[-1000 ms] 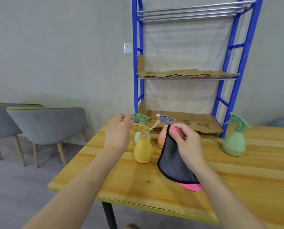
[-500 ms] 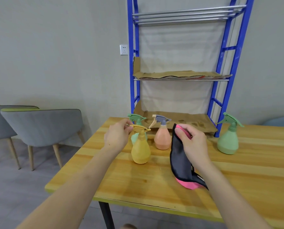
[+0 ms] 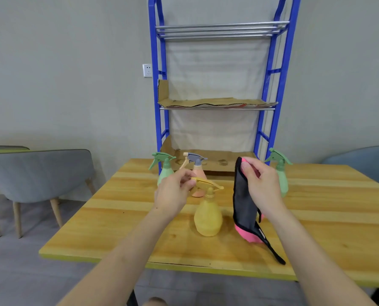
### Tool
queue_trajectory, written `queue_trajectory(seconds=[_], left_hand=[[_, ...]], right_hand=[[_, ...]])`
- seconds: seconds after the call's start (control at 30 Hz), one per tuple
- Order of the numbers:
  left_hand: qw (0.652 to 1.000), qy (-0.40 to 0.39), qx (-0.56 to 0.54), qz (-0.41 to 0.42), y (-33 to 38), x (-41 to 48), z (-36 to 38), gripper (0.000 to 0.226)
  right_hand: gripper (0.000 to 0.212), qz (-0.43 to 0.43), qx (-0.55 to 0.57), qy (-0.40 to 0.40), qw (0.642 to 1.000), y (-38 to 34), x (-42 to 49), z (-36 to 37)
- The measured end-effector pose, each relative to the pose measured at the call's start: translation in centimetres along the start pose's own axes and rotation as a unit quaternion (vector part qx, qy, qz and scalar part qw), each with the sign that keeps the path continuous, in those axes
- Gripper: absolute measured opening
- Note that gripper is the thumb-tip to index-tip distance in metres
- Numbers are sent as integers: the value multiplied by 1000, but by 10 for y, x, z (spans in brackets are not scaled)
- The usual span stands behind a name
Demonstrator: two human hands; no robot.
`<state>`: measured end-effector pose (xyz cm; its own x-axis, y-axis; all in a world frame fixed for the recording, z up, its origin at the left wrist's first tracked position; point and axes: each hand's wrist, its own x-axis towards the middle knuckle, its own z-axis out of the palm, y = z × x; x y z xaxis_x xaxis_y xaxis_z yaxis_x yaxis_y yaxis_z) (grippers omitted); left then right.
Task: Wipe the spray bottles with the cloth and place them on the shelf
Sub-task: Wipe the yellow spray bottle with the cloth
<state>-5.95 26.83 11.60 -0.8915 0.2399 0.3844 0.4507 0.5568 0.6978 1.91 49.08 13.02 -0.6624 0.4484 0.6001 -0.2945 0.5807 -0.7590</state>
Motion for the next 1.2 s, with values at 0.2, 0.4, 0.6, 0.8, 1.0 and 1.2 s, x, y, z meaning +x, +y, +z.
queue_trajectory(seconds=[0.2,0.4,0.6,0.8,1.0,1.2], left_hand=[[997,-36,-58,23,20,-11,20,9],[989,-29,-137,36,15,-18,23,14],[985,-10,-166,35,15,-16,27,12],[985,-13,-165,47,13,-15,29,15],[983,-13,-171,58,12,-15,29,15],[984,-6,-168,53,15,-16,34,17]], right_hand=[[7,0,28,-62,998,-6,2,-17],[11,-32,29,-170,984,-8,-8,-10],[13,-78,-6,-189,979,-11,-10,13],[7,-94,-48,-191,976,9,-12,7],[11,-85,-81,-184,976,31,-19,-16],[7,-124,-88,-189,970,16,-7,-6]])
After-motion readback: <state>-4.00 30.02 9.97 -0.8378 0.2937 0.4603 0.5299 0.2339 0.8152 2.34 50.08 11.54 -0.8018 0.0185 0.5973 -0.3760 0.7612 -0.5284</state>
